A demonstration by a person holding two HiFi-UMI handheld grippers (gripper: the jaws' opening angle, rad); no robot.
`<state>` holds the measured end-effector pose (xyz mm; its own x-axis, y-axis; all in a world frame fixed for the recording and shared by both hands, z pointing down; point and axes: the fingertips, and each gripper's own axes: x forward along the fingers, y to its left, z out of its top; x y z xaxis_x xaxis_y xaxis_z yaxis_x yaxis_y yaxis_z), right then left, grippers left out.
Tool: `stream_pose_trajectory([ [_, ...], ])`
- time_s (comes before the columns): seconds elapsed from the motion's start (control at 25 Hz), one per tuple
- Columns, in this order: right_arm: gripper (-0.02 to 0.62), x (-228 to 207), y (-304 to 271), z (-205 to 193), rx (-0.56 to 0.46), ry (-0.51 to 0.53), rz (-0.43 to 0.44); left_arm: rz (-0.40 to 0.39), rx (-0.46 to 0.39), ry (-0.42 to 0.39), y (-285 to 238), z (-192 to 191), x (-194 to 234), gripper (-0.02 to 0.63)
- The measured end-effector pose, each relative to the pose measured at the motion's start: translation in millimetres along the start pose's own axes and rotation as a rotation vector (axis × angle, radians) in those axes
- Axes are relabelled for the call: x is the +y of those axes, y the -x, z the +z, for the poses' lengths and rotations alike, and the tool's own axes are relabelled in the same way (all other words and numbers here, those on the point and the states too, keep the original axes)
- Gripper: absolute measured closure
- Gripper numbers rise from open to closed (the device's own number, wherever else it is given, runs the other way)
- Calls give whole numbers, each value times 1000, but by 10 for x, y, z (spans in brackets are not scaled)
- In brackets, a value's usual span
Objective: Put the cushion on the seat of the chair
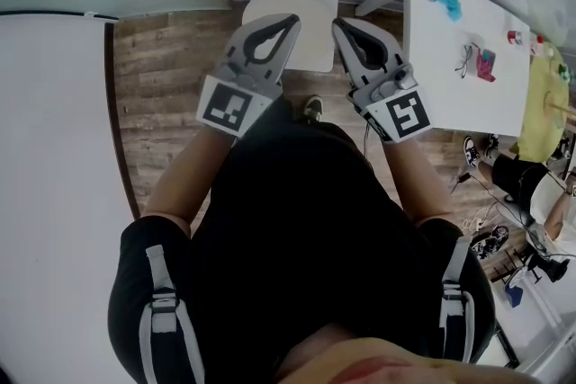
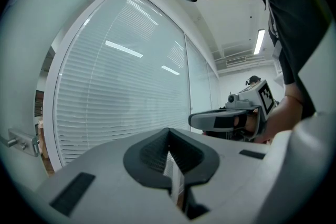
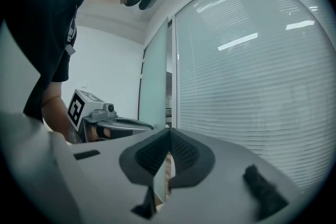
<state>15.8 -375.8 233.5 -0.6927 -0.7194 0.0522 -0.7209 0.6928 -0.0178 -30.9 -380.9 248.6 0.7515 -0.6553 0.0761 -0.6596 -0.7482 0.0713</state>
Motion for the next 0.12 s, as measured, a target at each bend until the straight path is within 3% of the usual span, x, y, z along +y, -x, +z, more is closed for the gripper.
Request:
stream_pose_trajectory([
  [0.12,580,-33,12,-26,1,-1,-2,2,1,-2,-21,-21,-3,595],
])
